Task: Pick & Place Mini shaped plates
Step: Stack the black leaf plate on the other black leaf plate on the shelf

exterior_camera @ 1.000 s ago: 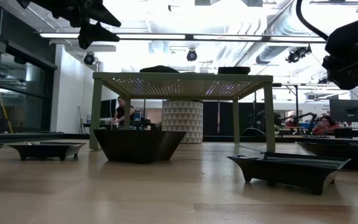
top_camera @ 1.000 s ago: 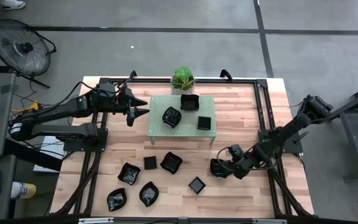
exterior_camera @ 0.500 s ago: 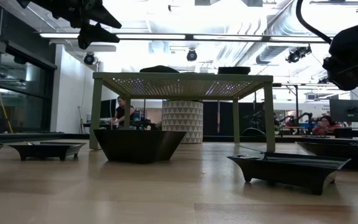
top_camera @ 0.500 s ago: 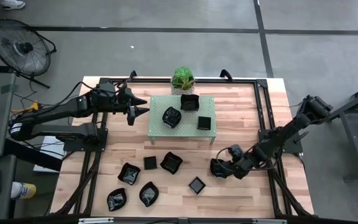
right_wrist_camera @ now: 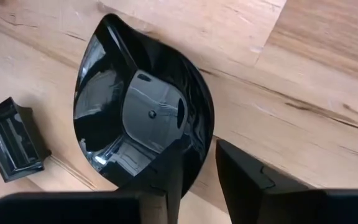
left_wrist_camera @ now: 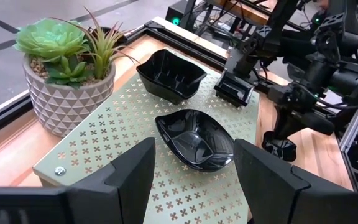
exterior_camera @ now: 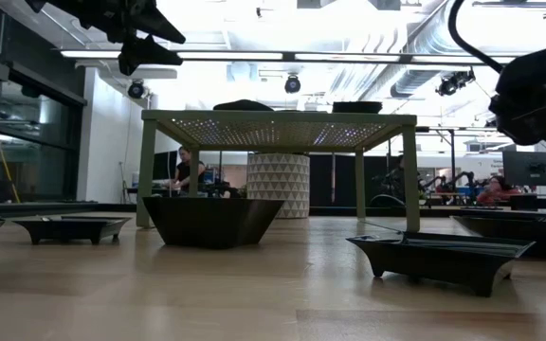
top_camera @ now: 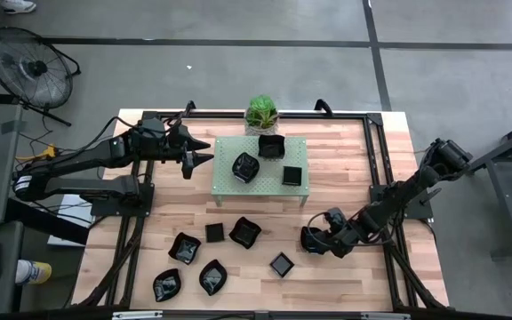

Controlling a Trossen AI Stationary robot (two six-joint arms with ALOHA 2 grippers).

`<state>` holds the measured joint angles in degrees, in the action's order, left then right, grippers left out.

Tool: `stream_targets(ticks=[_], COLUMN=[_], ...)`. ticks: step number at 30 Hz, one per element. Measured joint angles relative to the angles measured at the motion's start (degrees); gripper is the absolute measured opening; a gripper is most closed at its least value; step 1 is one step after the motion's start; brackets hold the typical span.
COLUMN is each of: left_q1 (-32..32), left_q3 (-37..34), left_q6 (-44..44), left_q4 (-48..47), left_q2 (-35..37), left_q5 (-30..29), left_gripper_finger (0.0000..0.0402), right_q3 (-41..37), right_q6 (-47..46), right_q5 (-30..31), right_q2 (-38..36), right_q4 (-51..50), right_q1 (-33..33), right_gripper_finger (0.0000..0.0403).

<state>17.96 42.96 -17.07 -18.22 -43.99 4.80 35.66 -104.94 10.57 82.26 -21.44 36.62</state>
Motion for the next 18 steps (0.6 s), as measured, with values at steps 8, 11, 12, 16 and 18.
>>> stream_targets(ticks=[8,11,12,16,18], left_q1=[0.0,0.0,0.0,0.0,0.0], left_q3=[0.0,0.0,0.0,0.0,0.0], left_q6=[-0.4,-0.8,-0.8,-1.3,-1.5], left_q4=[0.0,0.0,0.0,0.0,0.0], left_q2=[0.0,0.0,0.0,0.0,0.0], left_q5=[0.0,0.0,0.0,0.0,-0.3], left_gripper_finger=[0.0216,0.0216,0.0216,0.0216,0.0216], right_q3=[0.0,0.1,0.1,0.1,0.1], right_q6=[-0.1,-0.1,-0.1,0.6,0.8], right_q5=[1.1,1.1,1.1,1.4,1.5], right_q2=[0.0,0.0,0.0,0.0,0.0], right_q4=[-0.4,-0.7,-0.9,-1.2,-1.3], right_q1=[0.0,0.0,0.0,0.0,0.0], right_gripper_finger=[0.0015,0.0005,0.0007,0.0003,0.0002])
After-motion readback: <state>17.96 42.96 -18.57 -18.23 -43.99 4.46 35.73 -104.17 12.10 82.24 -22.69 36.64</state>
